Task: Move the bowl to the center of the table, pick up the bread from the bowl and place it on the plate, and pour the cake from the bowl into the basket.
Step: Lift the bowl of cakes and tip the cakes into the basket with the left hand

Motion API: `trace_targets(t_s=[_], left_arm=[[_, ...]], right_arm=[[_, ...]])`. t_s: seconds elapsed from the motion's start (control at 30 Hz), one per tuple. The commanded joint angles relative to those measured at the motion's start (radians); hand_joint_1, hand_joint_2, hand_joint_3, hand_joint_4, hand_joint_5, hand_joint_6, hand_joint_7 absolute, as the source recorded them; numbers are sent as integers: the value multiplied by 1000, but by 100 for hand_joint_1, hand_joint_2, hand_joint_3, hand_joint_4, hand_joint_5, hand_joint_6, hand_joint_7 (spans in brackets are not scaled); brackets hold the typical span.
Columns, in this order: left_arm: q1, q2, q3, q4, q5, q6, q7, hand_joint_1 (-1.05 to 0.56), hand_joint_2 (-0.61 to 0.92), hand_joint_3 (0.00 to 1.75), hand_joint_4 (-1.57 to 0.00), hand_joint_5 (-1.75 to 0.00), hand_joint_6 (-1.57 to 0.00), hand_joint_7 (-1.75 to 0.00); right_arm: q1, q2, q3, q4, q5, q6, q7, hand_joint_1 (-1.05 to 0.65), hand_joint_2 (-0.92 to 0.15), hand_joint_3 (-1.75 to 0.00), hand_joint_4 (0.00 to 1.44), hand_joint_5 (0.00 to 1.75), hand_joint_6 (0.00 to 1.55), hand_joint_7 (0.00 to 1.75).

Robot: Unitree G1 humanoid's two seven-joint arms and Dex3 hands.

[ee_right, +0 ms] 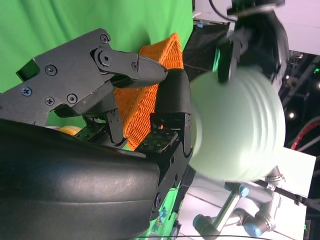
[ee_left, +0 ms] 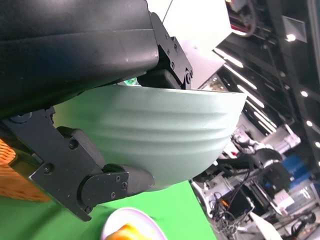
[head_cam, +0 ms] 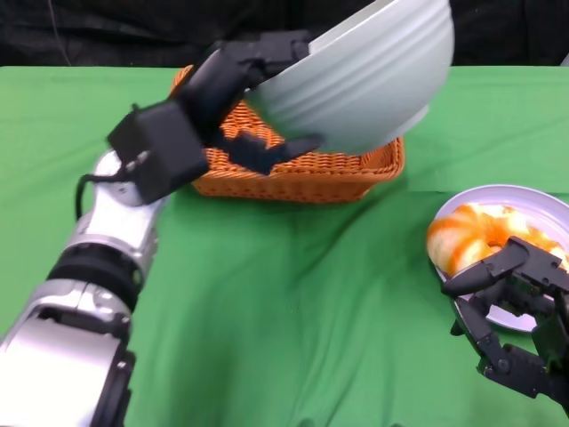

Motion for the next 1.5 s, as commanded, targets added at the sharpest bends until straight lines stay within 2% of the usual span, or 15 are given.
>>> trace_targets(t_s=[0.03, 0.23, 0.5, 0.53, 0.6, 0.67, 0.7, 0.77, 0.83, 0.97, 1.17, 1.27, 1.5], left_arm=[[-75, -26, 32, 23, 13, 39, 49, -19, 76, 80, -74, -172, -73, -128], [-146, -113, 124, 56, -46, 225, 53, -21, 75, 79, -76, -175, -71, -137], [-153, -129, 166, 50, -36, 255, 42, -20, 75, 79, -74, -175, -68, -142], [-192, -157, 234, 65, -117, 362, 28, -20, 75, 79, -74, -175, -68, -142], [-253, -200, 347, 85, -244, 542, 17, -25, 87, 57, -68, -175, -58, -155], [-278, -214, 406, 88, -308, 637, 14, -25, 90, 51, -67, -175, -55, -159], [-289, -218, 443, 90, -347, 686, 11, -21, 91, 50, -70, -175, -59, -160], [-304, -224, 503, 94, -411, 766, 8, -16, 90, 57, -75, -175, -66, -160], [-308, -224, 520, 93, -424, 790, 7, -14, 88, 62, -78, -175, -68, -161], [-322, -219, 634, 111, -537, 933, 38, -14, 83, 78, -83, -175, -64, -168], [-324, -211, 725, 120, -612, 1017, 103, -15, 80, 83, -81, -175, -55, -173], [-324, -208, 762, 124, -640, 1050, 139, -21, 89, 66, -83, -175, -56, -174], [-314, -202, 810, 128, -670, 1079, 185, -22, 84, 63, -86, -175, -62, -175]], right_arm=[[1, -10, -4, 9, -13, -22, -10, -21, -69, -64, 76, 152, 75, 116], [0, -14, 1, 26, -24, -42, -9, -20, -70, -62, 75, 153, 74, 116], [0, -14, 2, 28, -25, -45, -10, -21, -72, -60, 74, 154, 74, 116], [0, -14, 3, 33, -29, -47, -12, -21, -72, -59, 74, 154, 74, 116], [-1, -15, 4, 41, -34, -51, -14, -20, -70, -63, 75, 153, 74, 118], [-1, -15, 5, 45, -32, -54, -12, -20, -69, -65, 75, 153, 73, 119], [0, -15, 6, 46, -28, -53, -10, -19, -68, -67, 75, 153, 73, 119], [2, -14, 8, 45, -28, -51, -9, -19, -68, -68, 74, 153, 72, 119], [2, -14, 8, 44, -29, -50, -9, -20, -67, -69, 74, 154, 72, 120], [7, -14, 12, 37, -24, -40, -6, -19, -67, -70, 73, 154, 71, 120], [7, -15, 16, 39, -25, -42, -5, -18, -67, -71, 73, 156, 71, 122], [8, -17, 16, 41, -24, -46, -5, -18, -66, -72, 72, 156, 70, 123], [10, -17, 14, 44, -32, -53, -11, -18, -66, -72, 74, 154, 71, 122]])
